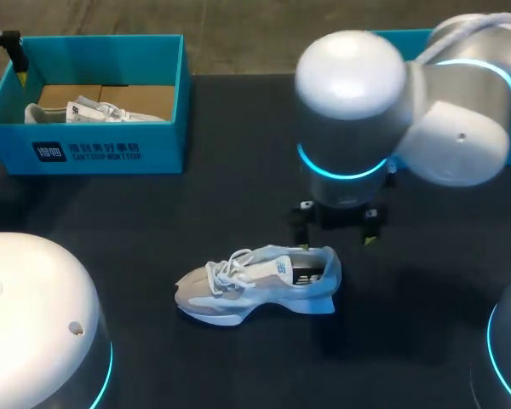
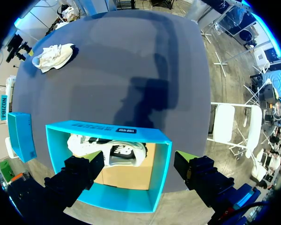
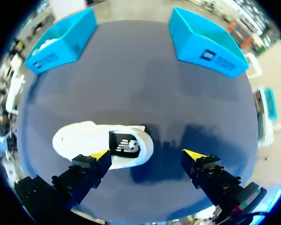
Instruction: Take the shoe out of the shoebox, open the shoe tongue, remove and reinsert the insole, then place the shoe into the shoebox
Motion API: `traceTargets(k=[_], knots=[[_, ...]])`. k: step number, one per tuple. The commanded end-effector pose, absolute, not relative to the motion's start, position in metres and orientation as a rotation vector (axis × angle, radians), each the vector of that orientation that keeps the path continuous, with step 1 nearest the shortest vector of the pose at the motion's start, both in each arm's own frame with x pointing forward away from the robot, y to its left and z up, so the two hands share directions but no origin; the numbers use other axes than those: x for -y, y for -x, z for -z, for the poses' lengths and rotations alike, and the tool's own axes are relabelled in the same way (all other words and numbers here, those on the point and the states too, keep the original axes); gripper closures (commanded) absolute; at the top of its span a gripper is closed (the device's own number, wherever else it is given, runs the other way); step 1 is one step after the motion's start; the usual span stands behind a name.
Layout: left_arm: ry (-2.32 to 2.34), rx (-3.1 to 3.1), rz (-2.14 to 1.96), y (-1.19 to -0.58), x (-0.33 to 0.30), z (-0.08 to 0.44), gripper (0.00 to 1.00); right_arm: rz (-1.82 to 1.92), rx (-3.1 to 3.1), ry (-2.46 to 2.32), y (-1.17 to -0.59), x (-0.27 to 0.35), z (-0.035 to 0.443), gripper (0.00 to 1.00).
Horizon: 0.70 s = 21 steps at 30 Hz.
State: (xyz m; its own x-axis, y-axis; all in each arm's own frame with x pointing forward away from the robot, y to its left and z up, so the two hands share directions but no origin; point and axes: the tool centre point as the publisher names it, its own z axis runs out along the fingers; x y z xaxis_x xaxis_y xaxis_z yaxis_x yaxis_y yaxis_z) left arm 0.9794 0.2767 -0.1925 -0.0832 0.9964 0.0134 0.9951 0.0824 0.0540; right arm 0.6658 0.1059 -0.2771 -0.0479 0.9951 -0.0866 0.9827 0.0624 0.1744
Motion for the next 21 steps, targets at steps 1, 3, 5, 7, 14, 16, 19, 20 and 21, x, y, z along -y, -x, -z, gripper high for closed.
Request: traceTargets(k=[1, 3, 5, 7, 14, 16, 19, 20, 21], knots=[[-2.109, -2.292, -0.080, -0.979, -0.277, 0.193, 0.00, -0.301, -2.353, -2.043, -0.668, -0.080, 0.266, 0.00], [-2.109, -2.292, -0.080, -0.979, -0.277, 0.193, 0.00, -0.272, -2.446, -2.033, -0.670, -0.078, 0.263, 0.00], [-2.109, -2.292, -0.080, -0.979, -0.277, 0.193, 0.00, -0.272, -2.446, -2.033, -0.670, -0.078, 0.263, 0.00], [-2.109, -2.292, -0.080, -0.979, -0.277, 0.193, 0.00, -0.272, -2.446, -2.033, -0.670, -0.078, 0.263, 0.00], [-2.109, -2.292, -0.080, -0.979, -0.277, 0.193, 0.00, -0.272, -2.446, -2.033, -0.670, -0.078, 0.263, 0.00], [-2.109, -2.292, -0.080, -0.979, -0.277, 0.193, 0.00, -0.425, -2.506, -1.963, -0.672, -0.072, 0.263, 0.00], [-2.109, -2.292, -0.080, -0.979, -0.277, 0.193, 0.00, -0.649, -2.598, -1.727, -0.676, -0.054, 0.263, 0.00], [-2.109, -2.292, -0.080, -0.979, -0.277, 0.193, 0.00, -0.748, -2.667, -1.636, -0.676, -0.047, 0.261, 0.00], [-2.109, -2.292, -0.080, -0.979, -0.277, 0.193, 0.00, -0.835, -2.703, -1.542, -0.676, -0.042, 0.259, 0.00]])
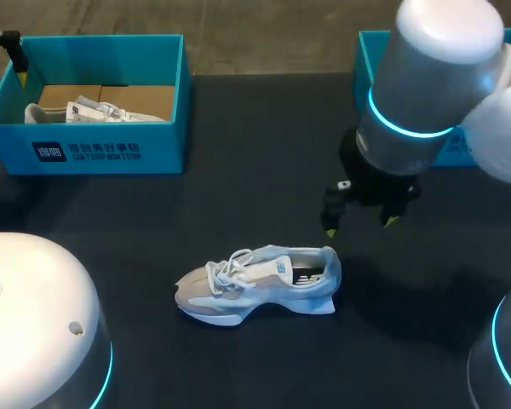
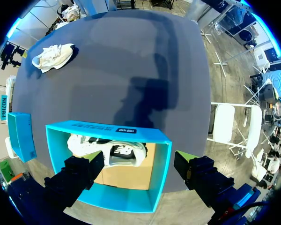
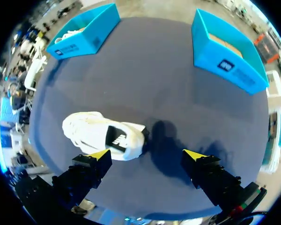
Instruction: Take the shoe out of the shoebox, open the shoe tongue, remove and reinsert the insole, then place the shoe into the shoebox
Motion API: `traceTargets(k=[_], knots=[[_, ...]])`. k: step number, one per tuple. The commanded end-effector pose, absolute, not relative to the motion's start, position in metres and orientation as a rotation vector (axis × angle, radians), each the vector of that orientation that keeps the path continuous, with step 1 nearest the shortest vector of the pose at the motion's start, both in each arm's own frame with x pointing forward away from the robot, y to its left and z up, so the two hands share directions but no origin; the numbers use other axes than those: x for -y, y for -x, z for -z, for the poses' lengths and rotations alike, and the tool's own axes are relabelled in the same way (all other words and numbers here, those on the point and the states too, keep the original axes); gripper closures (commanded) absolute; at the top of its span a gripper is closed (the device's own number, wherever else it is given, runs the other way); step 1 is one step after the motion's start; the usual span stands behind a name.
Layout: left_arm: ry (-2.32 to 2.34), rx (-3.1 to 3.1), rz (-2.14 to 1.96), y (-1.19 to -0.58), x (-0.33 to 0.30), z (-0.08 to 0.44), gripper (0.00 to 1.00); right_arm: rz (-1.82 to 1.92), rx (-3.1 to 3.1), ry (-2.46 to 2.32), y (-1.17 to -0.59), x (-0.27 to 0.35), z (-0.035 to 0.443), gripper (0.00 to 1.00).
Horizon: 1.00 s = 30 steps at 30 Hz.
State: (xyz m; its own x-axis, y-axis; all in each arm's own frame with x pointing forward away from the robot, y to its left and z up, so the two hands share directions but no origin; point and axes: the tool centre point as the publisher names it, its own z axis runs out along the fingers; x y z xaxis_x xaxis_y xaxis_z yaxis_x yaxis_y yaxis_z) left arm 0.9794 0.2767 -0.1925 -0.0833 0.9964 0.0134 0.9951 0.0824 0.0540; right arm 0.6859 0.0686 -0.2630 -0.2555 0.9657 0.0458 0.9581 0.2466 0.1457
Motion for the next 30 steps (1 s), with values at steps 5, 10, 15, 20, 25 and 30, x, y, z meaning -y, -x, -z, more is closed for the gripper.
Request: traceTargets(k=[5, 10, 15, 20, 25, 30], knots=[[-2.109, -2.292, -0.080, -0.979, -0.277, 0.193, 0.00, -1.148, -3.091, -0.698, -0.669, -0.015, 0.263, 0.00], [-2.109, -2.292, -0.080, -0.979, -0.277, 0.193, 0.00, -1.148, -3.091, -0.698, -0.669, -0.015, 0.263, 0.00], [-2.109, -2.292, -0.080, -0.979, -0.277, 0.193, 0.00, -1.148, -3.091, -0.698, -0.669, -0.015, 0.263, 0.00], [-2.109, -2.292, -0.080, -0.979, -0.277, 0.193, 0.00, -1.150, -3.095, -0.593, -0.671, -0.016, 0.264, 0.00], [-2.109, -2.292, -0.080, -0.979, -0.277, 0.193, 0.00, -1.267, -3.054, -0.219, -0.674, -0.011, 0.273, 0.00], [-2.109, -2.292, -0.080, -0.979, -0.277, 0.193, 0.00, -1.314, -3.008, 0.025, -0.672, -0.007, 0.281, 0.00]])
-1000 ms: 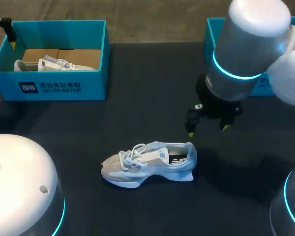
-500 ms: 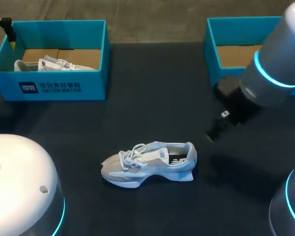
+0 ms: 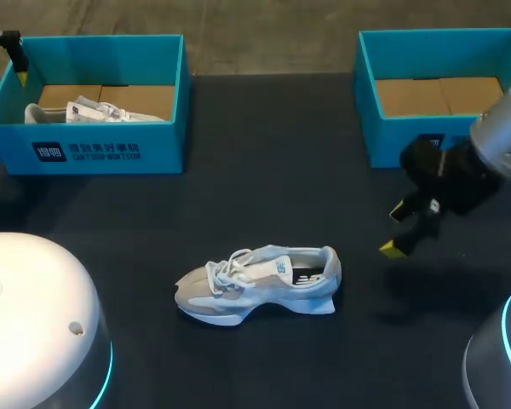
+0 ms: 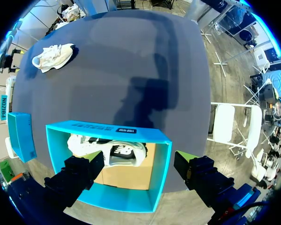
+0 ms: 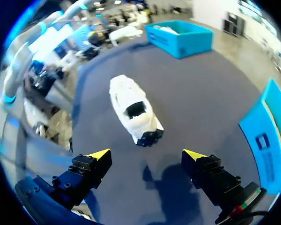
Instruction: Take the shoe out of the shoebox, open the shoe tongue, remove and reinsert the insole, then place the shoe into the shoebox
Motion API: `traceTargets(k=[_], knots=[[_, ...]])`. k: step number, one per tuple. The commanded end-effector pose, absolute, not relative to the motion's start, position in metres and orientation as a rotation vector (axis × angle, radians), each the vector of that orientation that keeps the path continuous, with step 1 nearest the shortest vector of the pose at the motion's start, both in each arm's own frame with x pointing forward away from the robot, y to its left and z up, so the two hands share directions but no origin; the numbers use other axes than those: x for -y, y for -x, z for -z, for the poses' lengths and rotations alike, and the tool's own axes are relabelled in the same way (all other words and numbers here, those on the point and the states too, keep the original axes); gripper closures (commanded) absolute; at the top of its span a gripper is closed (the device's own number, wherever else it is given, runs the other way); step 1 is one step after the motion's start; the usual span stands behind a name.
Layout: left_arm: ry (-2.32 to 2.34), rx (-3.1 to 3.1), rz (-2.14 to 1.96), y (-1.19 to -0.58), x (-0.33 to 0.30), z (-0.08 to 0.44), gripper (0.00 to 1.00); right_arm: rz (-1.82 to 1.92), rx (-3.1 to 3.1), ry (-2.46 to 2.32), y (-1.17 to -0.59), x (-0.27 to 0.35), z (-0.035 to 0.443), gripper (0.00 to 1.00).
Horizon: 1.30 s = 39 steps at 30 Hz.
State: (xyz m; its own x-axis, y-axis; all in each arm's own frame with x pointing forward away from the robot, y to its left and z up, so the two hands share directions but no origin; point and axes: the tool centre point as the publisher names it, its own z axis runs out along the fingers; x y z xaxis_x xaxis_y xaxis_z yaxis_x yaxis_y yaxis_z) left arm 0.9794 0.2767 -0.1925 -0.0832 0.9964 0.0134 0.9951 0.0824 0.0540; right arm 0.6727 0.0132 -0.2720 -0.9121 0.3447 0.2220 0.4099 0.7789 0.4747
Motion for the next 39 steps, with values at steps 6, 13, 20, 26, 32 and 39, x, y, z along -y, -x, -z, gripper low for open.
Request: traceTargets(k=[6, 13, 20, 26, 32, 39], knots=[[-2.109, -2.292, -0.080, -0.979, -0.277, 0.193, 0.00, 1.191, 2.756, -0.142, -0.671, -0.011, 0.290, 0.00], [-2.109, -2.292, -0.080, -0.979, -0.277, 0.193, 0.00, 1.191, 2.756, -0.142, -0.671, -0.011, 0.290, 0.00], [-2.109, -2.292, -0.080, -0.979, -0.277, 0.193, 0.00, 1.191, 2.756, -0.142, -0.671, -0.011, 0.290, 0.00], [-2.109, -2.292, -0.080, -0.979, -0.277, 0.193, 0.00, 1.290, 2.817, 0.044, -0.672, -0.014, 0.317, 0.00], [-2.109, -2.292, -0.080, -0.979, -0.277, 0.193, 0.00, 1.358, 2.788, 0.042, -0.672, -0.011, 0.337, 0.00], [-2.109, -2.292, -0.080, -0.979, -0.277, 0.193, 0.00, 1.431, 2.771, 0.120, -0.676, -0.001, 0.354, 0.00]])
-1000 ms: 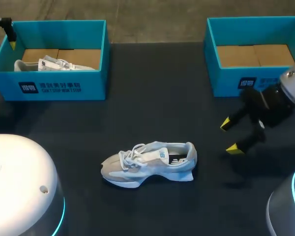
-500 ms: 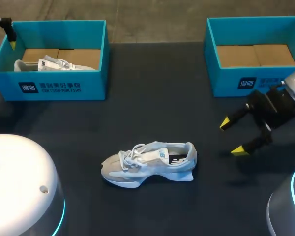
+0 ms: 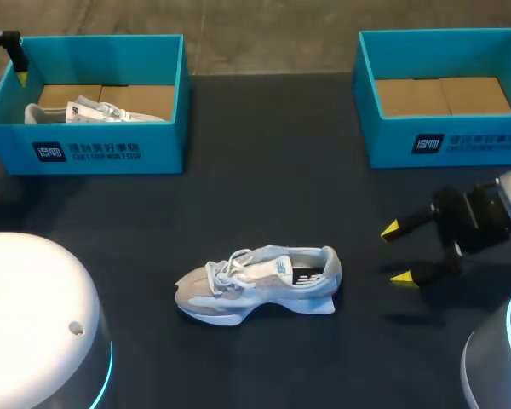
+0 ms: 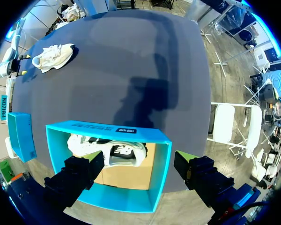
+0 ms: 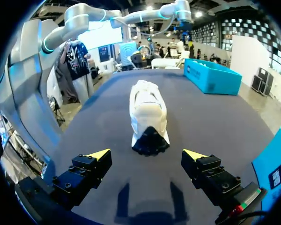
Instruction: Take the shoe out of the shoebox, open the shoe tongue, remove and reinsert the insole, then place the shoe into the shoebox
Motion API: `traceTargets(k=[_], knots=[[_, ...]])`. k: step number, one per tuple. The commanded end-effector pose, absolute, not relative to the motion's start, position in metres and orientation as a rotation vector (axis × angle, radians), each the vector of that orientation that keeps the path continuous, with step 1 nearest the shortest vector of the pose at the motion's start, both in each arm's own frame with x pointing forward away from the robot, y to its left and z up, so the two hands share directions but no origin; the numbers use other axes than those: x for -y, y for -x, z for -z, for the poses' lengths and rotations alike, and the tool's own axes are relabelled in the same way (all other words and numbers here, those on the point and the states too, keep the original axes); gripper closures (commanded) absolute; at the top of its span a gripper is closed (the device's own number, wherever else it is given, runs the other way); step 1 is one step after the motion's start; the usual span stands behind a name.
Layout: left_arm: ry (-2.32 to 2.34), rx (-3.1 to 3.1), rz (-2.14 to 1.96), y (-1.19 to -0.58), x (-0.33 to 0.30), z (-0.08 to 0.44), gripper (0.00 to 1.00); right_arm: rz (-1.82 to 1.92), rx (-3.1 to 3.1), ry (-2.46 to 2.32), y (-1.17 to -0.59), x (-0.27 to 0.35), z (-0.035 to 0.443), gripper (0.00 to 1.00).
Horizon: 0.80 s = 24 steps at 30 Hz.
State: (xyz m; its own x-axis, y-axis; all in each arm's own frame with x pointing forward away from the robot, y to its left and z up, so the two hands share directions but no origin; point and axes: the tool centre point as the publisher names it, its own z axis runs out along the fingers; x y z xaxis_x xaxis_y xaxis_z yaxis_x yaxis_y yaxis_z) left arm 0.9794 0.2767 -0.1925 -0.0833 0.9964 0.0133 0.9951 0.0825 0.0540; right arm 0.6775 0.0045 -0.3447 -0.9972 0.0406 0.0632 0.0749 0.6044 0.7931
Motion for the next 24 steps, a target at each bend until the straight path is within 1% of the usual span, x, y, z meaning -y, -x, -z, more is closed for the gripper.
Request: traceTargets(k=[1, 12, 24], knots=[[-2.109, -2.292, -0.080, -0.979, -0.277, 0.193, 0.00, 1.433, 2.768, 0.126, -0.676, 0.001, 0.355, 0.00], [-2.109, -2.292, -0.080, -0.979, -0.277, 0.193, 0.00, 1.484, 2.733, 0.161, -0.683, 0.013, 0.373, 0.00], [-2.109, -2.292, -0.080, -0.979, -0.277, 0.193, 0.00, 1.476, 2.745, 0.193, -0.686, 0.013, 0.375, 0.00]])
